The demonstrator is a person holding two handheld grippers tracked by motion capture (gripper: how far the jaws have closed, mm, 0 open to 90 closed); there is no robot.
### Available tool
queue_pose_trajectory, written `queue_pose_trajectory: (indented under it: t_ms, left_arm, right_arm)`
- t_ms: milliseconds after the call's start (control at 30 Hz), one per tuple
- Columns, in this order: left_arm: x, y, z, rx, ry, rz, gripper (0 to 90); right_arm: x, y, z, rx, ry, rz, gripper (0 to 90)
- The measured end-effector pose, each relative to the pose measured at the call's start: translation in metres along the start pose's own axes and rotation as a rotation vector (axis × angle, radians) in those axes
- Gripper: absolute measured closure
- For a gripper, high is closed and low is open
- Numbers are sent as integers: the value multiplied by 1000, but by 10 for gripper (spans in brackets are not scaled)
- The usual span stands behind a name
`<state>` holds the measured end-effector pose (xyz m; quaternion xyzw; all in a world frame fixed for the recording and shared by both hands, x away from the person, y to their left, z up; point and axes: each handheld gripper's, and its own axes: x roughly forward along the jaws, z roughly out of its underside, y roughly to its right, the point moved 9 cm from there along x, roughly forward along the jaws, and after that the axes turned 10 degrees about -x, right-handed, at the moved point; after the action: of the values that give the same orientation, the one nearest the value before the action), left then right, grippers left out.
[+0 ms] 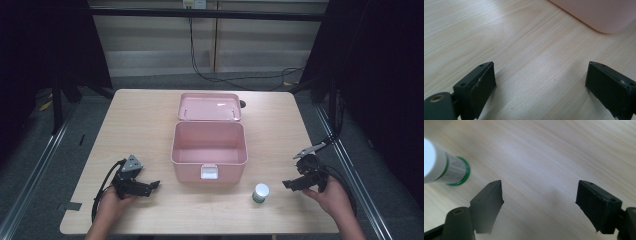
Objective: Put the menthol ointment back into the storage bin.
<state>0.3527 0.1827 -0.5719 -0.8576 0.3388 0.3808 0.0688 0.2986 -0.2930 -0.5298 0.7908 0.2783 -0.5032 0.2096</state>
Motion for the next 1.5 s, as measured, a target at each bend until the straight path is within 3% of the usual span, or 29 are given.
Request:
queue_pose_trajectory:
  t_ms: [167, 233, 267, 533, 867, 1200, 1500]
  left_arm:
    - [0, 0, 0, -3, 0, -1, 89]
    - [0, 0, 0, -4, 1, 0, 89]
    - [0, 0, 0, -8, 1, 2, 89]
    - [0, 1, 0, -9, 1, 3, 89]
    - [0, 1, 1, -9, 3, 3, 89]
    - [-1, 0, 1, 0, 3, 0, 89]
    - [-1, 0, 1, 0, 2, -1, 89]
  right_arm:
    - [-4, -15, -3, -77, -85, -37, 205]
    - [-5, -18, -4, -96, -95, -43, 205]
    - [-7, -23, -9, -137, -110, -42, 205]
    - [-16, -38, -19, -235, -174, -52, 206]
    - [-23, -54, -22, -293, -224, -76, 210]
    - [-24, -67, -27, -365, -232, -100, 211]
    - [-20, -81, -35, -390, -227, -139, 219]
